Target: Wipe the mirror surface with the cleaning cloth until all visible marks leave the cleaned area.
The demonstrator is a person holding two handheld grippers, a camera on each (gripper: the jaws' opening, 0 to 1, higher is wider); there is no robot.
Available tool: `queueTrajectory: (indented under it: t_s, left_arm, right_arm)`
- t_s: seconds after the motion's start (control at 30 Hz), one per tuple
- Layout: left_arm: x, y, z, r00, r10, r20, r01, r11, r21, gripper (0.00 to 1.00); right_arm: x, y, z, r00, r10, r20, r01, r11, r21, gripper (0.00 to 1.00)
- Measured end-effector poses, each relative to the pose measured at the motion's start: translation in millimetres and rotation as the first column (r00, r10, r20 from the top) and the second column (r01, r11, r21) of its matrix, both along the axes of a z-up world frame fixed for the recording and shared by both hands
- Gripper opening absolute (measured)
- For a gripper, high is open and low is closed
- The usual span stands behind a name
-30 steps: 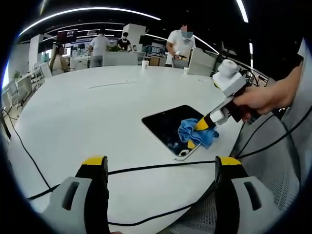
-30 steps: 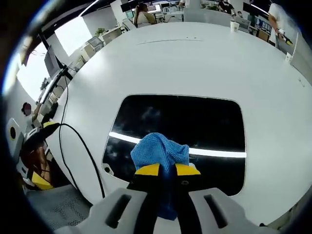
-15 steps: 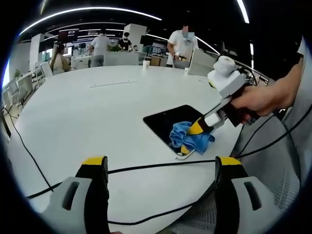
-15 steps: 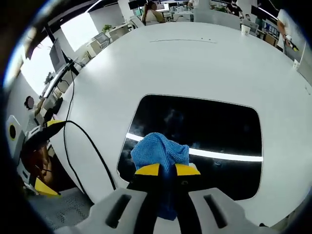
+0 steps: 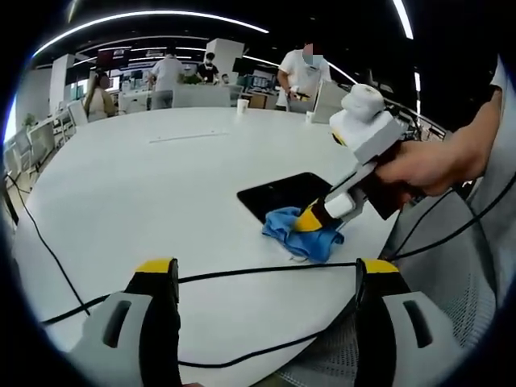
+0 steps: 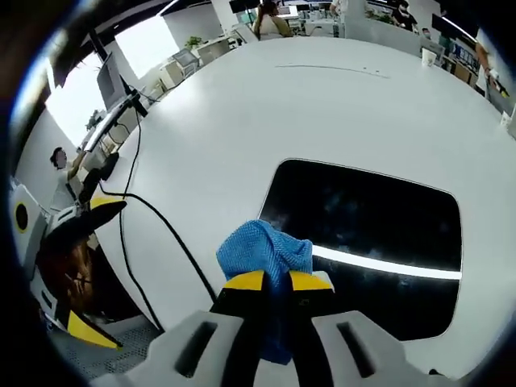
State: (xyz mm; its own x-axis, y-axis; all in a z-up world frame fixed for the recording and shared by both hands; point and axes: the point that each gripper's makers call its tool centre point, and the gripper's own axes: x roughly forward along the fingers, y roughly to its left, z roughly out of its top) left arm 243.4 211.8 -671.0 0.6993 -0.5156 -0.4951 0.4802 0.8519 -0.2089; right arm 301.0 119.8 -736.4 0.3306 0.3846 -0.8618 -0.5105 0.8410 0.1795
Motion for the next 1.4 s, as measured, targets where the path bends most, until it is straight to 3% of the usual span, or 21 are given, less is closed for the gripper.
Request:
queueTrajectory:
  t_s: [0.53,0.63,1.03,1.4]
  left_arm:
    - [0.6,-1,-0.8,1.0,0.002,0.0,-0.002,1.0,0.001,0.89]
    - [0.4,0,-0.4,1.0,0.002,0.0,-0.002,1.0,0.003,0.89]
    - [-2.4,-2,-2.4,1.0,0.003,-0.005,-0.003,1.0,-0.002,0.89]
    - [-0.9,0,-3.1,1.0,0.004,-0.011,-0.004,1.0,-0.002,0.89]
  right_arm:
    - [0,1,1.0,0.999,0.032,0.035,-0.032,0.999,0.013,0.04]
    - [-2,0,1.7,1.0,0.011,0.005,-0.012,1.0,0.026,0.04]
    - [0,0,0.8,0.999,0.033,0.012,-0.033,0.999,0.018,0.04]
    - [31,3,0.4,1.0,0.015,0.024,-0.016,1.0,0.018,0.04]
